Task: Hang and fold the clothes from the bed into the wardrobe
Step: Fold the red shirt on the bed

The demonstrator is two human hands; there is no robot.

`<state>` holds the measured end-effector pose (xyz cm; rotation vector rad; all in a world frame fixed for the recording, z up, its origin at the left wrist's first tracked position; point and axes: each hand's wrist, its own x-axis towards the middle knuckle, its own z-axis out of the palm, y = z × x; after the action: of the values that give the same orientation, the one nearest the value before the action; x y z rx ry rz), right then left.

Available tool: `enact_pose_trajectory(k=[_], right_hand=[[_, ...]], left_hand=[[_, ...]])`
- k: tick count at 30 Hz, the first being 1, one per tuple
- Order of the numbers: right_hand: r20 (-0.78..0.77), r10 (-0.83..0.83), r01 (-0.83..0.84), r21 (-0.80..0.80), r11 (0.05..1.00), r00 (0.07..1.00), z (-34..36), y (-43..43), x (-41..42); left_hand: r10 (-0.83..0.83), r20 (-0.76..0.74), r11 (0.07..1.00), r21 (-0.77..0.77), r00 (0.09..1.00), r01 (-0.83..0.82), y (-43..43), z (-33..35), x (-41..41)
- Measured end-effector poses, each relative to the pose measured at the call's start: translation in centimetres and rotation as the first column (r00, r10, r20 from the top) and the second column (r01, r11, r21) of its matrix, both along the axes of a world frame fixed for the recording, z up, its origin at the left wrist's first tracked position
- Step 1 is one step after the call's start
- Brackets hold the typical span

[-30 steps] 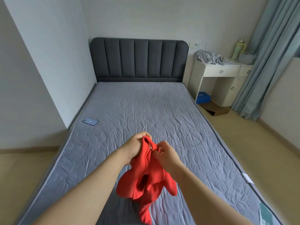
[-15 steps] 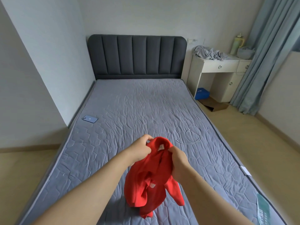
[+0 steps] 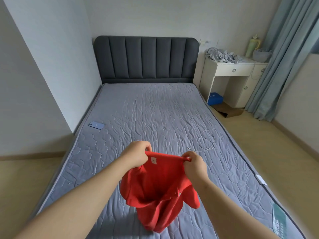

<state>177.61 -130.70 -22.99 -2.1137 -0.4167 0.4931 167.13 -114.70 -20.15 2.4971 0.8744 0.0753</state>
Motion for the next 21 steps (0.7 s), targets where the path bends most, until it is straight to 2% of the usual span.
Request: enact_pose_trajectory(k=[5,8,11,13,14,16,18,21], right_hand=[[0.114,-0.079,0.087,-0.068,0.994,0.99,0.6,-0.4,-0.5],[0.263,-0.074,0.109,-0.12,0.987,0.962,1.0,-0.6,-0.5],[0.438,-0.057,0.177,-0.238,0.955,0.897,1.3,-0.7,-0.5],[0.486,-0.024,0.202,-0.319,0.926,0.874,1.6,-0.7,-0.5],[0.475,-0.024,0.205,-0.333,0.92,0.879,1.8,-0.7,-0.5],[0.436,-0.034,0.193,-0.325,0.926,0.899,2.1,-0.9,-0.5],[0.404,0.017,0.133,-0.34,0.931,0.915,2.2,-1.0,-0.6],[0.382,0.131,0.05,-0.428,0.903,0.915,2.0,-1.2,-0.7]], left_hand=[[0.166,0.157,0.983,0.056,0.974,-0.177,0.4,-0.2,-0.1],[0.252,0.191,0.96,0.072,0.949,-0.269,0.6,-0.2,-0.4],[0.319,0.225,0.929,0.12,0.921,-0.351,0.8,0.0,-0.8],[0.377,0.281,0.893,0.142,0.882,-0.427,1.3,0.0,-1.1],[0.421,0.309,0.874,0.115,0.853,-0.473,1.6,0.0,-1.3],[0.515,0.328,0.845,-0.039,0.792,-0.533,2.2,0.2,-1.4],[0.536,0.317,0.844,-0.175,0.782,-0.508,2.2,0.1,-1.2],[0.518,0.336,0.855,-0.242,0.787,-0.46,1.7,0.1,-0.5]])
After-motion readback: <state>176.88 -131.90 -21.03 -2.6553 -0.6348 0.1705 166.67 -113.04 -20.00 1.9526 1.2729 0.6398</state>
